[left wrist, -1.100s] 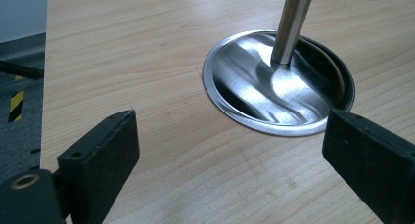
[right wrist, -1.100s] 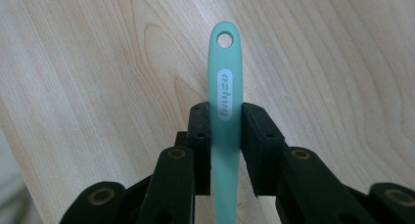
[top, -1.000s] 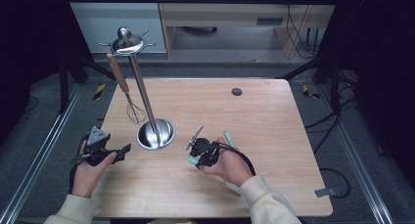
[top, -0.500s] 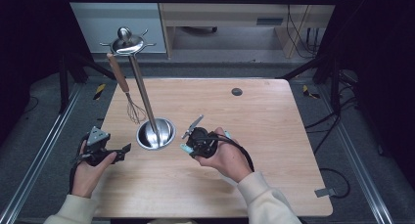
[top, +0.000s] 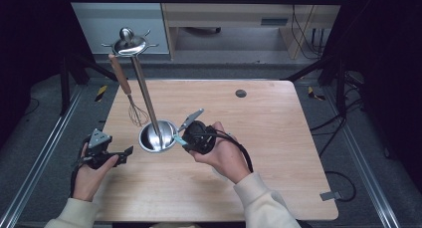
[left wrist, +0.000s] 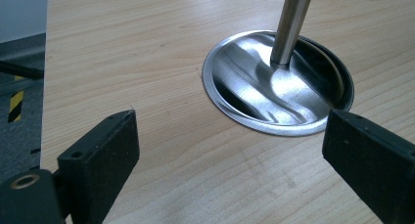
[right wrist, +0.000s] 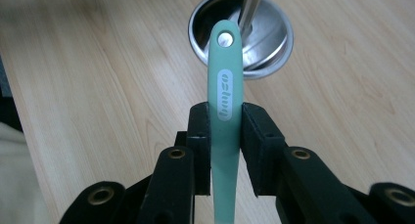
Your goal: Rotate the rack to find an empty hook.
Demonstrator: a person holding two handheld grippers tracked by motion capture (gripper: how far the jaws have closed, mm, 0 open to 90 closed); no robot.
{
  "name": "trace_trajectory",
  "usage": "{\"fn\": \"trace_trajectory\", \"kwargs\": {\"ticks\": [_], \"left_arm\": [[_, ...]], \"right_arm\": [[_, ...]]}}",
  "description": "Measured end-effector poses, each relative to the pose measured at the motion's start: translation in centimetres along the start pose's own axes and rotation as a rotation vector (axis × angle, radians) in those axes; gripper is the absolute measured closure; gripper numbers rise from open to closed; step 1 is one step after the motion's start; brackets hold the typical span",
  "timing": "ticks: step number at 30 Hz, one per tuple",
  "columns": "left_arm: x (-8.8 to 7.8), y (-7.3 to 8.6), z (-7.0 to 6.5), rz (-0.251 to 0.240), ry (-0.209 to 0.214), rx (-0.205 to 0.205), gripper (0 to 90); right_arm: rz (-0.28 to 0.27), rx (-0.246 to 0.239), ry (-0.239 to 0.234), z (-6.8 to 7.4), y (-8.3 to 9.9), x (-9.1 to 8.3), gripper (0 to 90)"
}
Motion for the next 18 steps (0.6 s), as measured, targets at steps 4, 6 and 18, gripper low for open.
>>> {"fn": "trace_trajectory", "kwargs": {"ticks": [4, 6, 18], "left_arm": [[0.0, 0.0, 0.0, -0.001, 0.001, -0.002, 6.4], [0.0, 0.0, -0.1, -0.002, 0.002, -0.002, 6.4], [0.0, -0.2, -0.2, -0.012, 0.005, -0.007, 6.6]], "right_arm": [[-0.040, 0.003, 0.015, 0.3, -1.2, -0.5, 74.9], [-0.066, 0.010, 0.021, 0.4, -1.8, -0.8, 74.9], [-0.198, 0.041, 0.040, 0.6, -5.1, -2.3, 74.9]]}}
Point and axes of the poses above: each handheld gripper's, and its own axes: x roughly forward along the jaws, y roughly out of its underside, z roughly to its left, the point moved 8 cm from there along x, roughly forward along the jaws, and after that the axes turned 4 degrees about y, right-handed, at the moved point
